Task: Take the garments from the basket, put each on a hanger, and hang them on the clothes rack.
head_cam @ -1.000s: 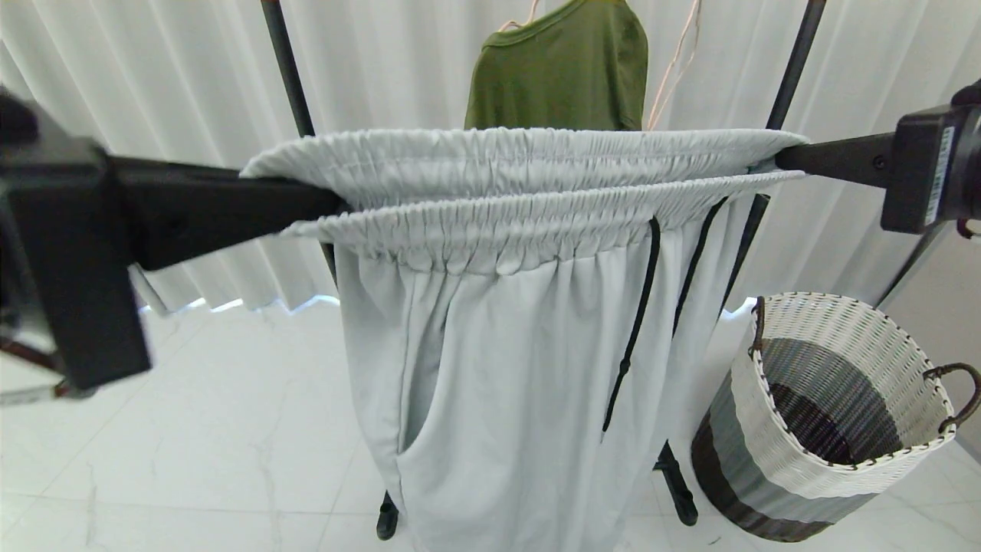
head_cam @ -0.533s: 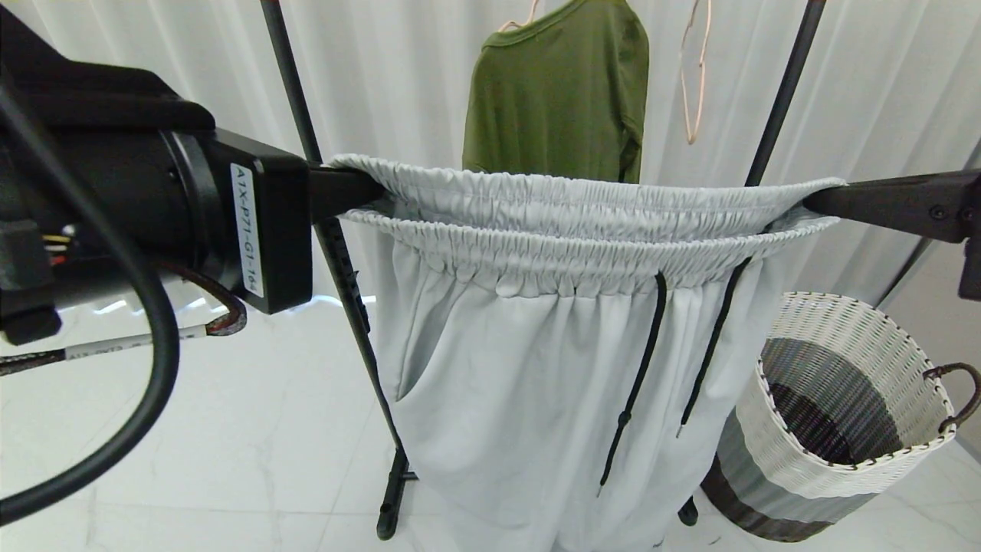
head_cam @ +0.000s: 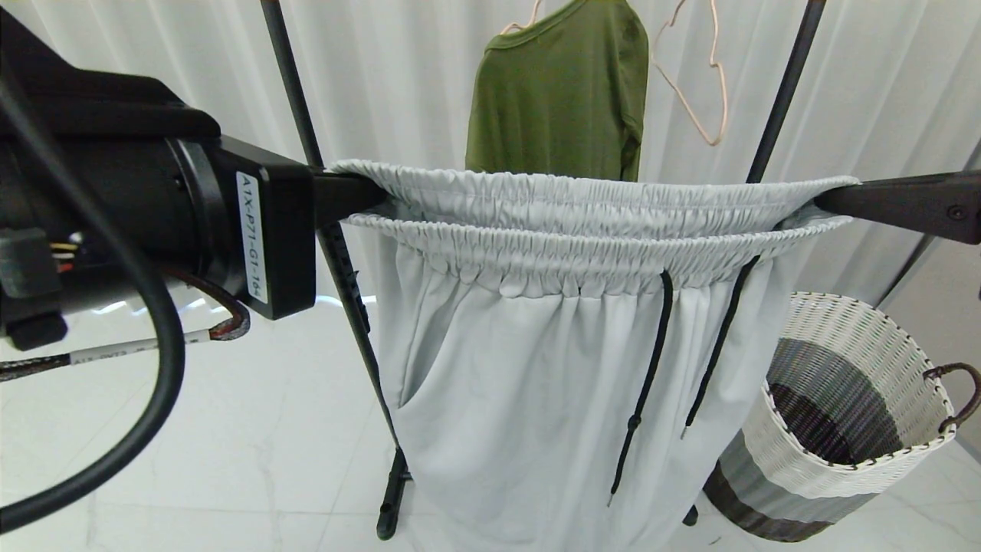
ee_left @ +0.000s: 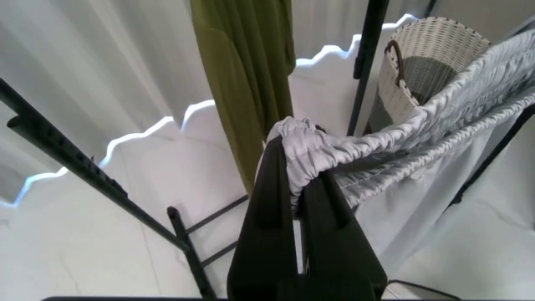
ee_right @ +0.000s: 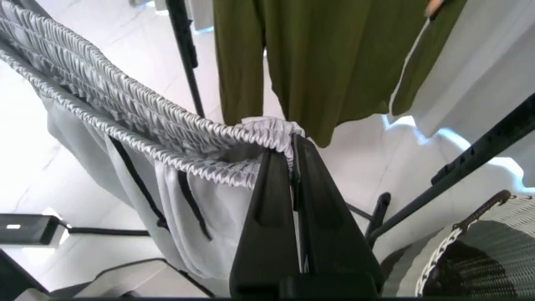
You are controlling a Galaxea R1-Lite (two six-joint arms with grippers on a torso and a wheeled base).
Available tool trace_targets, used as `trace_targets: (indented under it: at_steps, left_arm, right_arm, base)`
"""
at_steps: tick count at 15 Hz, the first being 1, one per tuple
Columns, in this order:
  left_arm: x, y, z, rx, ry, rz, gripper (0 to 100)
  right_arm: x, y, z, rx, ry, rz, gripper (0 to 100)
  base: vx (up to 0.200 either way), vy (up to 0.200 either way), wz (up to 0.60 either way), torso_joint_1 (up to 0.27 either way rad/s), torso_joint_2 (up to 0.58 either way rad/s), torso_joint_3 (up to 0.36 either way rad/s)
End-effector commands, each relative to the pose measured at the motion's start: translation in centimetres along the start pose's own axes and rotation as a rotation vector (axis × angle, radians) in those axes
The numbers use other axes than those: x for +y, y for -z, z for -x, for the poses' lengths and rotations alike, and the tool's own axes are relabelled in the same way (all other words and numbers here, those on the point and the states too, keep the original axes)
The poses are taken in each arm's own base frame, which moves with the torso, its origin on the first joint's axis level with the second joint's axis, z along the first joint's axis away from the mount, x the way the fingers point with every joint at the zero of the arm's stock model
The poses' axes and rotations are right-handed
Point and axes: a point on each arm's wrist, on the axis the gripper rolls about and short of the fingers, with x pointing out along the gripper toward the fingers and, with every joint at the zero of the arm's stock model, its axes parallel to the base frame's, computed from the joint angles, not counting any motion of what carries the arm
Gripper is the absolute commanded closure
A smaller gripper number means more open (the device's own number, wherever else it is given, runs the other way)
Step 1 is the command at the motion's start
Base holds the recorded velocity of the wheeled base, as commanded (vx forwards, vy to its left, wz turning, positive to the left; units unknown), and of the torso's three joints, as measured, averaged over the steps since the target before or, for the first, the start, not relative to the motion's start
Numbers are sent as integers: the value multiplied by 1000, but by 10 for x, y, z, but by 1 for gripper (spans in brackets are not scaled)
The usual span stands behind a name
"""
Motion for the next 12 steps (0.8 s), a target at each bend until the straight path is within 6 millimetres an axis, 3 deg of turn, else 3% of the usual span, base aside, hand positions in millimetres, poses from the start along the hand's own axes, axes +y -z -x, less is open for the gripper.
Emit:
trace_targets:
  at_steps: [1,8,12]
  left_arm:
    - [0,0,0,-2,0,0,100]
    - [8,1,-1,11,-57,4,100]
    - [28,20,7,67,-151,-130,100]
  right_arm:
    - [0,0,0,3,0,1,0]
    - [-4,10,8,32,27,7,0]
    - [-18,26,13,212,205,63,0]
  base:
    - [0,0,0,0,0,0]
    - [0,0,0,0,0,0]
    - [0,0,0,0,0,0]
